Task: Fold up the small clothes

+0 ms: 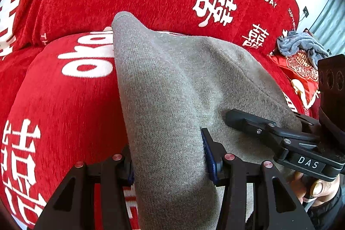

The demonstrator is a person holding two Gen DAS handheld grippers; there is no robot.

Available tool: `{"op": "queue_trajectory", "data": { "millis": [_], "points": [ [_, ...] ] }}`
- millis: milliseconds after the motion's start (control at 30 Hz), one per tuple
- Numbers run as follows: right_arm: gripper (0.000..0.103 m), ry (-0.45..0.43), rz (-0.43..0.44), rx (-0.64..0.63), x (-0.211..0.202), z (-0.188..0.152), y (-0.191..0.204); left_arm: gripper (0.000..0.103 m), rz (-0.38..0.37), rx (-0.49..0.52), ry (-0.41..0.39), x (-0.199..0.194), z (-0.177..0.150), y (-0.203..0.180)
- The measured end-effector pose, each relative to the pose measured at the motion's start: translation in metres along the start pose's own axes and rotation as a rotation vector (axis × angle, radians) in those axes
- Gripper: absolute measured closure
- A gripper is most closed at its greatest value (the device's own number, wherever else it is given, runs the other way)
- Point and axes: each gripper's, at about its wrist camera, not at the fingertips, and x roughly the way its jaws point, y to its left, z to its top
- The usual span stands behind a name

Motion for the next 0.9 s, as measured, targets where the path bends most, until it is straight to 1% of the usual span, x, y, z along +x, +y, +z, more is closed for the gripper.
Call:
{"op": "queue_trajectory", "data": {
  "millis": [333, 433, 600, 633, 700, 733, 767, 800, 833, 900],
  "points": [
    [0.063, 0.016, 0.008, 0.0, 0.005, -0.034, 0.011, 0.053, 0.012, -0.026, 0.019, 0.001, -0.038, 0.013],
    [0.063, 0.023, 0.016, 0.003, 0.009, -0.04, 0.012, 0.053, 0.007, -0.039, 0.027, 0.005, -0.046, 0.019],
    [0.063, 0.018, 0.012, -0.011, 0.011, -0.048, 0.012, 0.052, -0.004, -0.04, 0.019, 0.008, -0.053, 0.022],
    [0.063, 0.019, 0.011, -0.011, 0.012, -0.05, 0.011, 0.051, -0.003, -0.039, 0.019, 0.008, -0.055, 0.023],
    [0.063, 0.026, 0.01, -0.004, 0.014, -0.052, 0.007, 0.043, 0.012, -0.041, 0.019, 0.01, -0.057, 0.025],
    [0.061, 0.034, 0.008, 0.006, 0.016, -0.054, 0.004, 0.036, 0.025, -0.04, 0.016, 0.01, -0.059, 0.025],
    [0.057, 0.042, 0.008, 0.019, 0.018, -0.055, 0.0, 0.028, 0.036, -0.038, 0.013, 0.01, -0.06, 0.026],
    [0.052, 0.049, 0.01, 0.034, 0.02, -0.057, -0.003, 0.024, 0.048, -0.038, 0.01, 0.009, -0.061, 0.027],
    [0.05, 0.054, 0.008, 0.049, 0.021, -0.059, -0.008, 0.02, 0.06, -0.038, 0.006, 0.007, -0.062, 0.028],
    [0.048, 0.055, 0.011, 0.071, 0.02, -0.062, -0.015, 0.02, 0.068, -0.035, 0.0, 0.003, -0.065, 0.03]
  ]
}}
